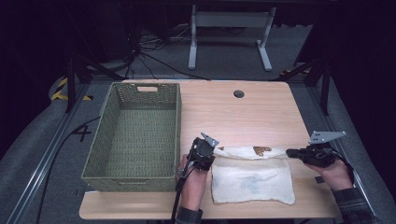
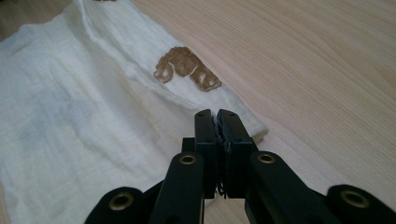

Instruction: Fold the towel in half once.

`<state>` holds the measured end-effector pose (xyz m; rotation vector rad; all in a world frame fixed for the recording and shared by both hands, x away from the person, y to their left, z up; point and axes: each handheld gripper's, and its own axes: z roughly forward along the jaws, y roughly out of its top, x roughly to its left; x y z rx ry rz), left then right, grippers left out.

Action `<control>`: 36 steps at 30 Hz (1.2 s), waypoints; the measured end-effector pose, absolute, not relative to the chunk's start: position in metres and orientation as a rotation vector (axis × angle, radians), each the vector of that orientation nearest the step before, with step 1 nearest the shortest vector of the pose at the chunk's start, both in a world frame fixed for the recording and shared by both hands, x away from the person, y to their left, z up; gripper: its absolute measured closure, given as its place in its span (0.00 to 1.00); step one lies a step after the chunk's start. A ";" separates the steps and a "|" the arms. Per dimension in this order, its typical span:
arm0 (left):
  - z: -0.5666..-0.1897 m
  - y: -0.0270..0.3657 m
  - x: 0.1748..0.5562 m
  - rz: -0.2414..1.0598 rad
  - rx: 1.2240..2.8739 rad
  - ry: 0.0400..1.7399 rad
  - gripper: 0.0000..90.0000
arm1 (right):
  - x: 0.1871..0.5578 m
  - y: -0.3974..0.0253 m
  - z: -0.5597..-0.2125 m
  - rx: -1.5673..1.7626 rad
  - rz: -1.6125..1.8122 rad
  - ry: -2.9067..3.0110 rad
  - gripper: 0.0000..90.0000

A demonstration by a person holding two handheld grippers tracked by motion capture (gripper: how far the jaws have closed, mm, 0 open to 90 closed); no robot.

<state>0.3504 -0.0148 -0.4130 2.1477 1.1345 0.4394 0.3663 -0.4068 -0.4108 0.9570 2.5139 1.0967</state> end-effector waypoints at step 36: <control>-0.433 0.021 0.276 0.196 2.108 1.030 0.96 | 0.279 -0.412 -0.429 0.814 1.130 2.648 0.97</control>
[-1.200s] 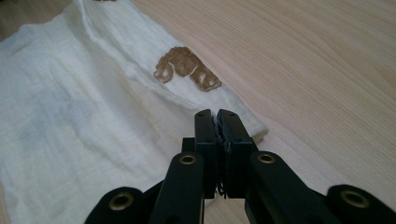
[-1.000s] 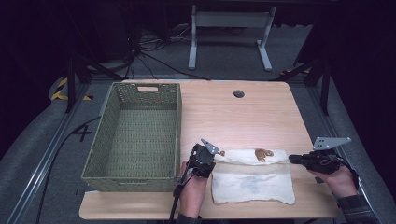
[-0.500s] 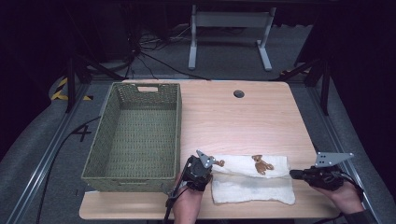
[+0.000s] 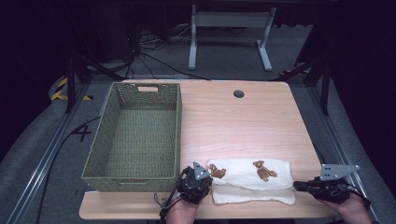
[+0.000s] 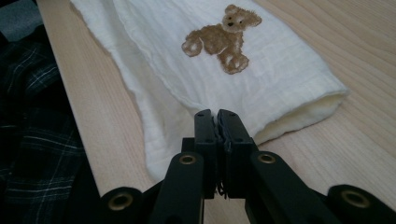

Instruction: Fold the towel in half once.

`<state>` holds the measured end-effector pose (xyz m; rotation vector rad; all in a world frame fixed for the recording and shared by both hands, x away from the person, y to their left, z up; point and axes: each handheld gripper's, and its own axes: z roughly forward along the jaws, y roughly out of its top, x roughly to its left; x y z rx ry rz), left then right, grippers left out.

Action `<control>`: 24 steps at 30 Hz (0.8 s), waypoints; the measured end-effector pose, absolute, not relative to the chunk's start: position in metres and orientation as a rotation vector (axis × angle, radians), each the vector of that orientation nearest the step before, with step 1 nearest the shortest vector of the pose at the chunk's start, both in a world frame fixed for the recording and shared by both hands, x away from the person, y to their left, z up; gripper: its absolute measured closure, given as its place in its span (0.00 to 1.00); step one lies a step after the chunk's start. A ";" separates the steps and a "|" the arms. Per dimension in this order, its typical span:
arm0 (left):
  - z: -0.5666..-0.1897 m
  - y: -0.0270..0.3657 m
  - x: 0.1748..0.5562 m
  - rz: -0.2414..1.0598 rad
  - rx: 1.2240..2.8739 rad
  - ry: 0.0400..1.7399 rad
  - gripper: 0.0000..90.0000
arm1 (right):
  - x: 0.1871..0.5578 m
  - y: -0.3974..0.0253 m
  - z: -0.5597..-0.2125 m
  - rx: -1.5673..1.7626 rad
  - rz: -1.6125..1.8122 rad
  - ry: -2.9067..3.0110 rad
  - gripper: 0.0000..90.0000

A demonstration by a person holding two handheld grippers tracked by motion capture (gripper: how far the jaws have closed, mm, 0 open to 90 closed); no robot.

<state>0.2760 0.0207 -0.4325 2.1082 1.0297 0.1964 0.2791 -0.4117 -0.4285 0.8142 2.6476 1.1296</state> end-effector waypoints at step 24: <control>-0.427 0.006 0.290 0.219 2.104 0.999 0.75 | 0.288 -0.406 -0.423 0.831 1.161 2.625 0.80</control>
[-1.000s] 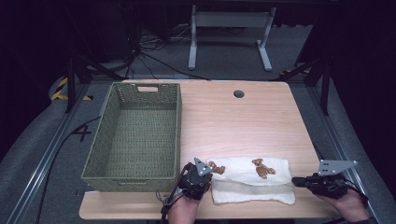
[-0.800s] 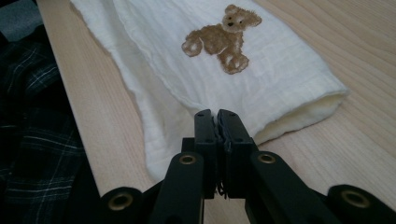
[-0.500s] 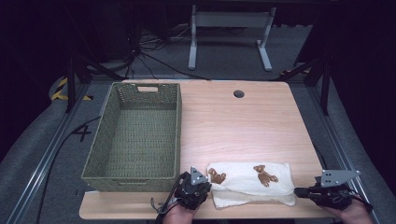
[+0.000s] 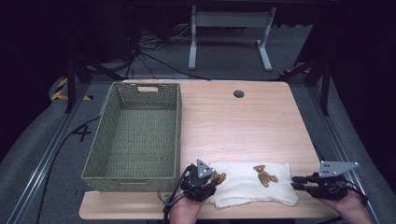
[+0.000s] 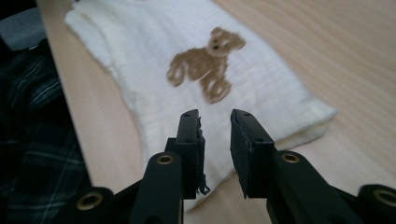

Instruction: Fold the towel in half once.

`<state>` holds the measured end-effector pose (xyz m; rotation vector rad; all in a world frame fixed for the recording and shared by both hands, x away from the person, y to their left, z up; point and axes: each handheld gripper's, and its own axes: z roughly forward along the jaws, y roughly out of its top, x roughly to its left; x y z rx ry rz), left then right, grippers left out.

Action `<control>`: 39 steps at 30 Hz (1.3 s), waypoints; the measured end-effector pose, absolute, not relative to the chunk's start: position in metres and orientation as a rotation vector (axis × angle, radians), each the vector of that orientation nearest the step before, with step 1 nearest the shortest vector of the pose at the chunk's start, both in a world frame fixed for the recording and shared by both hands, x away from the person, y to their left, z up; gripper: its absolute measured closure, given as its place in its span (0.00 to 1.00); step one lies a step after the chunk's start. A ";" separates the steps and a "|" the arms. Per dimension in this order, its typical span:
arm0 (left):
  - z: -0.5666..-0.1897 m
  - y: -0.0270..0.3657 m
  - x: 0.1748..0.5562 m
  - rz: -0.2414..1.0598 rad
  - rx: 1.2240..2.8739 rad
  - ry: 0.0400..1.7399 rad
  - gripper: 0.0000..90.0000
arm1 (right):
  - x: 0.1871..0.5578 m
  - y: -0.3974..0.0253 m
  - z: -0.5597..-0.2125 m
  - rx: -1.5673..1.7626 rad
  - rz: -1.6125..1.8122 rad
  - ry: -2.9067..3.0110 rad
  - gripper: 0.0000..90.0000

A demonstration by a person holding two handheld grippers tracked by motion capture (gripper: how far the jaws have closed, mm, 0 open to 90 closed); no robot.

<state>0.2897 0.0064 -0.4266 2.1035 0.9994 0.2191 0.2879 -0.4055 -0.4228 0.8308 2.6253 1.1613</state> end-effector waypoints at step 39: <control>-0.455 -0.017 0.357 0.245 2.228 1.114 0.68 | 0.355 -0.404 -0.447 1.034 0.954 2.599 0.96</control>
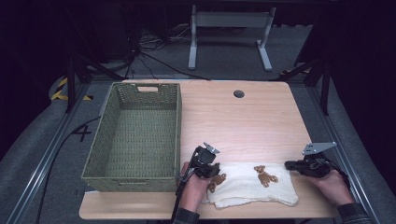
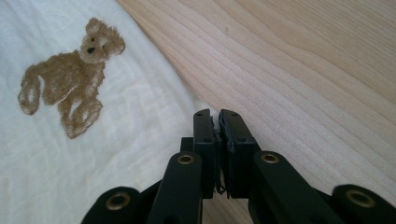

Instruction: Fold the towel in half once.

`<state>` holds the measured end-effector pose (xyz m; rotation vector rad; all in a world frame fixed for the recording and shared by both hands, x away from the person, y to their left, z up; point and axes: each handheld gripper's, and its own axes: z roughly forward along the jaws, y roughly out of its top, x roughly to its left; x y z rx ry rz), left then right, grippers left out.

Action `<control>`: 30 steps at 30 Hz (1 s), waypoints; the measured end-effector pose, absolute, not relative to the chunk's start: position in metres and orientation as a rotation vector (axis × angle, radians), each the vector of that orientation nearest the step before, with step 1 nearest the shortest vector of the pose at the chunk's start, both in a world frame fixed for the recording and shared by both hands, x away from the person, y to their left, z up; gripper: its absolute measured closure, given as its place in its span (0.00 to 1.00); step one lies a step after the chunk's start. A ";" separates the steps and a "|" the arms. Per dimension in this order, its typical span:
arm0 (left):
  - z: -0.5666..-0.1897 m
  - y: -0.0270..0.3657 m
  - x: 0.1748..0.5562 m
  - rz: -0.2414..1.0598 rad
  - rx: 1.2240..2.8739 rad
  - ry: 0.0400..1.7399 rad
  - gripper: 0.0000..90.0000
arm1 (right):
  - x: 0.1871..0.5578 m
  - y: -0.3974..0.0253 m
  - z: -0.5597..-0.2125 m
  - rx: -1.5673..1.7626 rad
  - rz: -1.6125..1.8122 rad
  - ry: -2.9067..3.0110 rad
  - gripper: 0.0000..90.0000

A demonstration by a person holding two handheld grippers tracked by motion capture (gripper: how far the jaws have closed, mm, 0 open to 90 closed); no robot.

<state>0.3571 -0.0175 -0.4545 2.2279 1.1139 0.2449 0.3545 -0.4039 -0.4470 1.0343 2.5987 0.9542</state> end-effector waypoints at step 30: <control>-0.437 -0.025 0.426 0.260 2.133 1.105 0.93 | 0.396 -0.414 -0.435 1.059 0.969 2.428 0.97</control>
